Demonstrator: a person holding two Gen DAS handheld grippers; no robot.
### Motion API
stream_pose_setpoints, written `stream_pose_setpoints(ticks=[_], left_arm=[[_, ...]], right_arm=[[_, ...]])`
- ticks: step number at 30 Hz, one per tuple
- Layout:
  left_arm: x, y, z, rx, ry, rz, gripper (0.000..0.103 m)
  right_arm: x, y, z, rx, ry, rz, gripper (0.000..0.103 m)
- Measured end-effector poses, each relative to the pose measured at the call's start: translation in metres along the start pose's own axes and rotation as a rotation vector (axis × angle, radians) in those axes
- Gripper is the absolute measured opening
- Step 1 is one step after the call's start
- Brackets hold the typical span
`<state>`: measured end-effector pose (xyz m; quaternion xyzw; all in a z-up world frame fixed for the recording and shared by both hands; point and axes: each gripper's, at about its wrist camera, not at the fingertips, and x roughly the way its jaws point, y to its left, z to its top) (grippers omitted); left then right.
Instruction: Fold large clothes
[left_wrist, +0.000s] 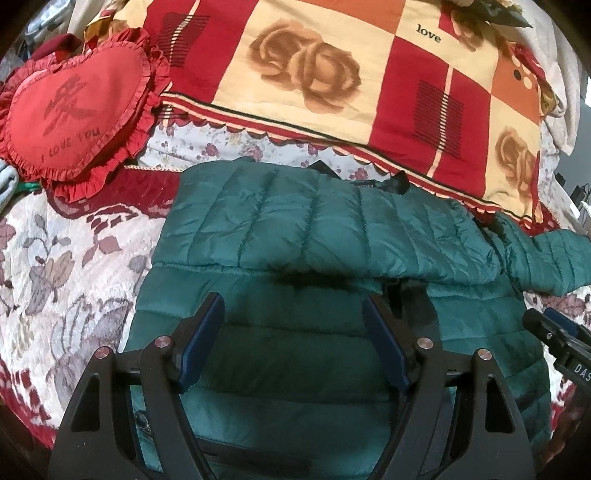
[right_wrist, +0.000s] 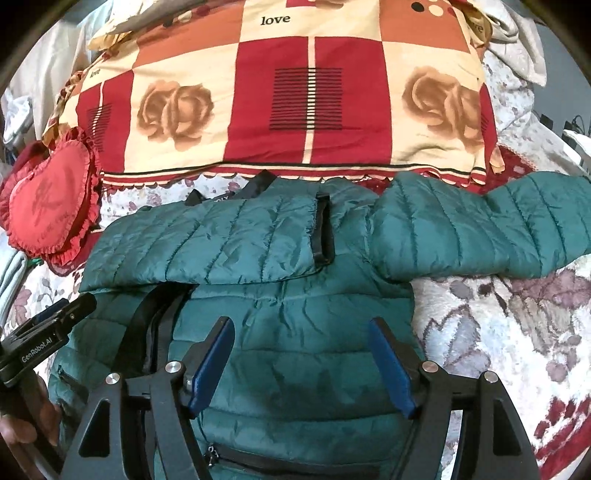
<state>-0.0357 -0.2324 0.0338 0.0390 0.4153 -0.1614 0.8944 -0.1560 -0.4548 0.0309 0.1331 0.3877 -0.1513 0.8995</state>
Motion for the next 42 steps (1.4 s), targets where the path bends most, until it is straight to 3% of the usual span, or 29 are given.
stream_pose_setpoints(ticks=[12, 18, 25, 34, 42], left_arm=[[0.006, 0.007, -0.004, -0.025, 0.026, -0.008, 0.078], [0.003, 0.008, -0.004, -0.035, 0.022, -0.021, 0.078], [-0.001, 0.005, -0.005, -0.03, 0.023, -0.041, 0.078], [0.001, 0.001, -0.007, -0.03, 0.038, -0.063, 0.078], [0.005, -0.001, -0.009, -0.03, 0.053, -0.069, 0.078]], right_arm=[[0.006, -0.018, 0.007, 0.023, 0.011, -0.036, 0.076], [0.003, -0.043, 0.018, 0.029, -0.01, -0.108, 0.076], [-0.002, -0.098, 0.029, 0.093, -0.039, -0.208, 0.076], [-0.016, -0.207, 0.037, 0.294, -0.086, -0.371, 0.078], [-0.025, -0.246, 0.043, 0.343, -0.092, -0.45, 0.078]])
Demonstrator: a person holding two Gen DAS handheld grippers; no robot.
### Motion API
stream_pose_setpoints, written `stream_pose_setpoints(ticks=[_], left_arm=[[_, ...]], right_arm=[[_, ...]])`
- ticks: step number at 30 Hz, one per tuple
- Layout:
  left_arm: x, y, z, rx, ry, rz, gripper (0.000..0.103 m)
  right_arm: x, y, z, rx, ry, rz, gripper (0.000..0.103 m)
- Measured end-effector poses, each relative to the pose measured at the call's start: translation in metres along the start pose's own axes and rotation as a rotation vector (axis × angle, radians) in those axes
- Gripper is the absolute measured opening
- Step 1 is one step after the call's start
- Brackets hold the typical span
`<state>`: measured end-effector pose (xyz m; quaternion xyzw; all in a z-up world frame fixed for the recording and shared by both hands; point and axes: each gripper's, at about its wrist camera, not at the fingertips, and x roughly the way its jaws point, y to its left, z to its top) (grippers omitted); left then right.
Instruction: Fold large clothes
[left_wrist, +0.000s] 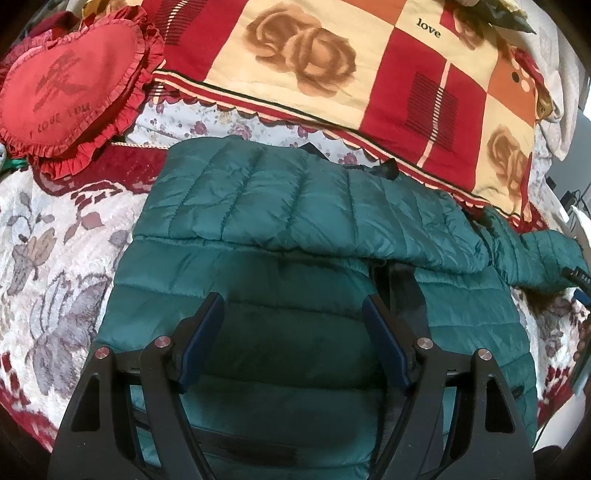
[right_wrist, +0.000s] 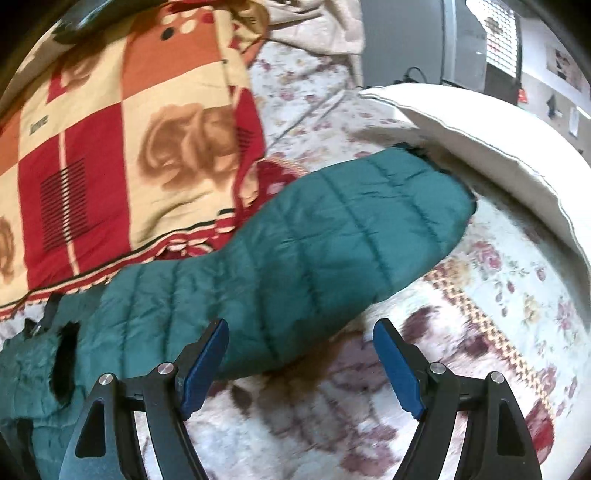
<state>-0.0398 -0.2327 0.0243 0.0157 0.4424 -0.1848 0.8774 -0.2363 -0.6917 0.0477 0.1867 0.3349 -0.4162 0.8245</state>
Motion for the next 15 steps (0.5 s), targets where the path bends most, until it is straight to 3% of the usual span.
stream_pose_setpoints(ticks=[11, 15], left_arm=[[0.001, 0.001, -0.002, 0.0, 0.011, 0.0, 0.078], [0.006, 0.004, -0.005, -0.012, 0.031, 0.0, 0.078]], right_arm=[[0.019, -0.03, 0.016, 0.088, 0.006, -0.023, 0.079], [0.025, -0.039, 0.03, 0.137, -0.009, -0.009, 0.086]])
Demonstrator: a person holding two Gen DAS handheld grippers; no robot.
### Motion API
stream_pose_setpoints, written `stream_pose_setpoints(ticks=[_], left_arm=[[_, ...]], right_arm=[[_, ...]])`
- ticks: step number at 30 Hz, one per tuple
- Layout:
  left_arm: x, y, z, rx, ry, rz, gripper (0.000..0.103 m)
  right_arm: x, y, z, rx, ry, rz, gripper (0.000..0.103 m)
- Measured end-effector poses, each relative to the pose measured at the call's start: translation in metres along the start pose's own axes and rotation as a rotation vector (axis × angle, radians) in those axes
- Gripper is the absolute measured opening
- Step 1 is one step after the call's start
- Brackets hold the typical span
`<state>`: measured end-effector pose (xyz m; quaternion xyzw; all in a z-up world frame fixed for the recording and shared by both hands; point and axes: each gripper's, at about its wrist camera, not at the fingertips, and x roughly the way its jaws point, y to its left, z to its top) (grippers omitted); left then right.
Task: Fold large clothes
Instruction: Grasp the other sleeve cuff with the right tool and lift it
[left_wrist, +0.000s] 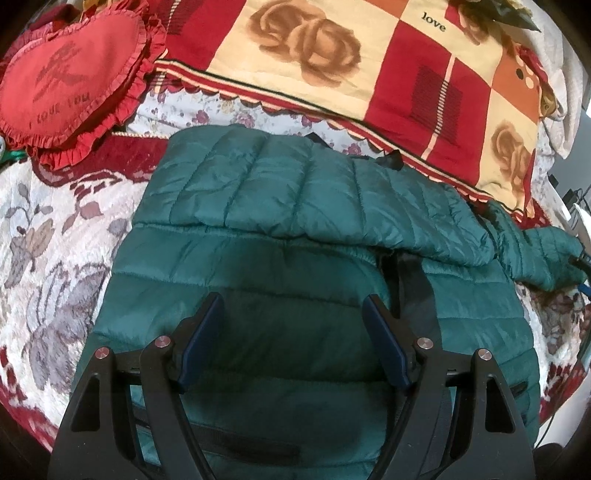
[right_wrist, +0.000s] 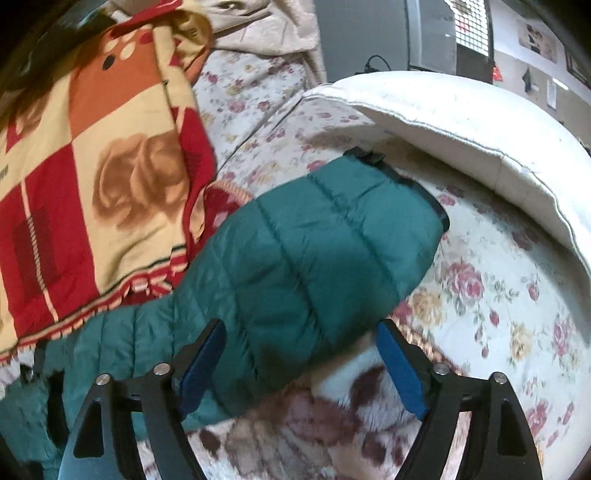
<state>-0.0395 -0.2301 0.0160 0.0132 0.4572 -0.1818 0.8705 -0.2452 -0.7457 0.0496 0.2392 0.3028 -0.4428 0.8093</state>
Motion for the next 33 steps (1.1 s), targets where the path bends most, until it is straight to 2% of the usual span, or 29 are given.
stream_pose_setpoints(ticks=[5, 9, 12, 13, 15, 16, 17, 18, 24, 27, 33], left_arm=[[0.002, 0.001, -0.001, 0.001, 0.006, -0.001, 0.078], [0.005, 0.001, -0.001, -0.007, 0.011, -0.003, 0.078], [0.008, 0.001, -0.002, -0.005, 0.018, 0.0, 0.078], [0.009, 0.001, -0.002, -0.002, 0.019, 0.003, 0.078], [0.009, 0.001, -0.003, 0.004, 0.019, 0.006, 0.078], [0.009, 0.001, -0.003, 0.005, 0.019, 0.007, 0.078], [0.01, 0.001, -0.003, 0.005, 0.019, 0.007, 0.078], [0.01, 0.001, -0.003, 0.003, 0.019, 0.006, 0.078], [0.007, 0.004, -0.002, -0.01, 0.013, -0.006, 0.078], [0.001, 0.005, -0.002, -0.02, 0.004, -0.017, 0.078], [-0.015, 0.008, -0.001, -0.024, -0.031, -0.026, 0.078]], right_arm=[[0.011, -0.005, 0.014, 0.036, -0.015, -0.012, 0.087], [0.026, -0.02, 0.021, 0.129, -0.001, 0.004, 0.087], [0.029, -0.022, 0.026, 0.142, -0.034, 0.015, 0.087], [0.03, -0.021, 0.027, 0.135, -0.037, 0.011, 0.085], [0.031, -0.019, 0.028, 0.115, -0.046, 0.01, 0.047], [0.031, -0.02, 0.029, 0.115, -0.05, 0.011, 0.042], [0.026, -0.024, 0.028, 0.122, -0.081, 0.022, 0.029], [0.021, -0.026, 0.027, 0.124, -0.106, 0.034, 0.02], [-0.005, -0.012, 0.02, 0.049, -0.149, 0.125, 0.014], [-0.017, 0.001, 0.013, 0.021, -0.162, 0.197, 0.012], [-0.046, 0.058, -0.012, -0.114, -0.157, 0.332, 0.01]])
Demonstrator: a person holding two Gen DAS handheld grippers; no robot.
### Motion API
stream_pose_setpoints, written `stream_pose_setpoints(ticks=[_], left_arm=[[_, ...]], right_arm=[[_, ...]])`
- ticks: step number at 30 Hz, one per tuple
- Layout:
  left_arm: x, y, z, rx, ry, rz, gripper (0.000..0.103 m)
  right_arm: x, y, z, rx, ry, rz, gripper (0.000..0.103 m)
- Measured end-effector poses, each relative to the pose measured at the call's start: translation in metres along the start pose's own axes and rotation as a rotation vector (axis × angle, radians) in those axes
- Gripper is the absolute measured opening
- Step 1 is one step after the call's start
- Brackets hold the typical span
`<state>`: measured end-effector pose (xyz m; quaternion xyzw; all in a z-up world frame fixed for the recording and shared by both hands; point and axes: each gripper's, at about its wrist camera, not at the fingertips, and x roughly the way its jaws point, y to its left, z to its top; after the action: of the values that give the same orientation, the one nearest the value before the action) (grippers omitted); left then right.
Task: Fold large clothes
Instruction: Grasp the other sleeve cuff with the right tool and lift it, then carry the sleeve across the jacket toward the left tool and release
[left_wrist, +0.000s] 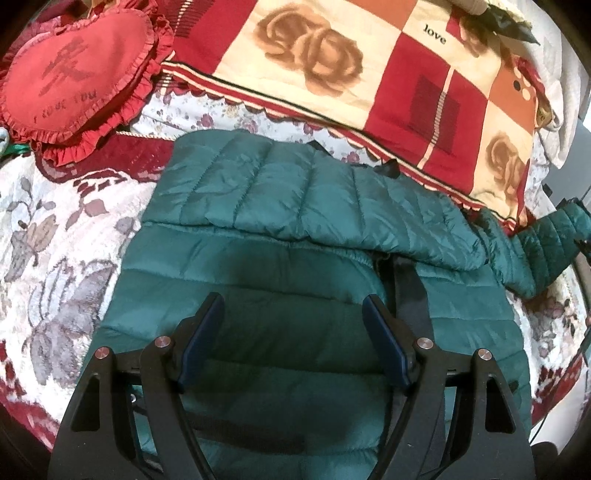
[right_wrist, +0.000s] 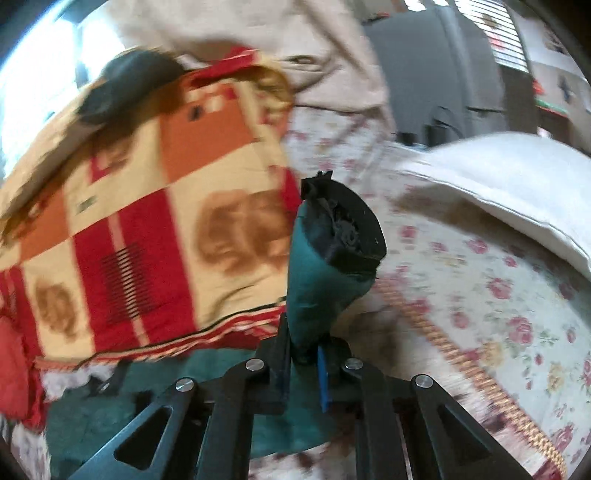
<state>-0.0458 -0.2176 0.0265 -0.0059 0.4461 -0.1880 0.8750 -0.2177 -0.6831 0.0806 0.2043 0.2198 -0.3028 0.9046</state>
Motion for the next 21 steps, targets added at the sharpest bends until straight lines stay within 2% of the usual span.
stream_pose_setpoints(ticks=[7, 11, 21], left_arm=[[-0.012, 0.011, 0.002, -0.031, -0.018, -0.011, 0.078], [-0.018, 0.019, 0.003, -0.044, -0.025, -0.012, 0.078], [-0.029, 0.041, 0.008, -0.102, -0.045, -0.024, 0.078]], right_arm=[[-0.009, 0.071, -0.016, -0.098, 0.022, 0.134, 0.009], [-0.01, 0.107, -0.025, -0.127, 0.068, 0.22, 0.008], [-0.003, 0.188, -0.05, -0.223, 0.167, 0.349, 0.008]])
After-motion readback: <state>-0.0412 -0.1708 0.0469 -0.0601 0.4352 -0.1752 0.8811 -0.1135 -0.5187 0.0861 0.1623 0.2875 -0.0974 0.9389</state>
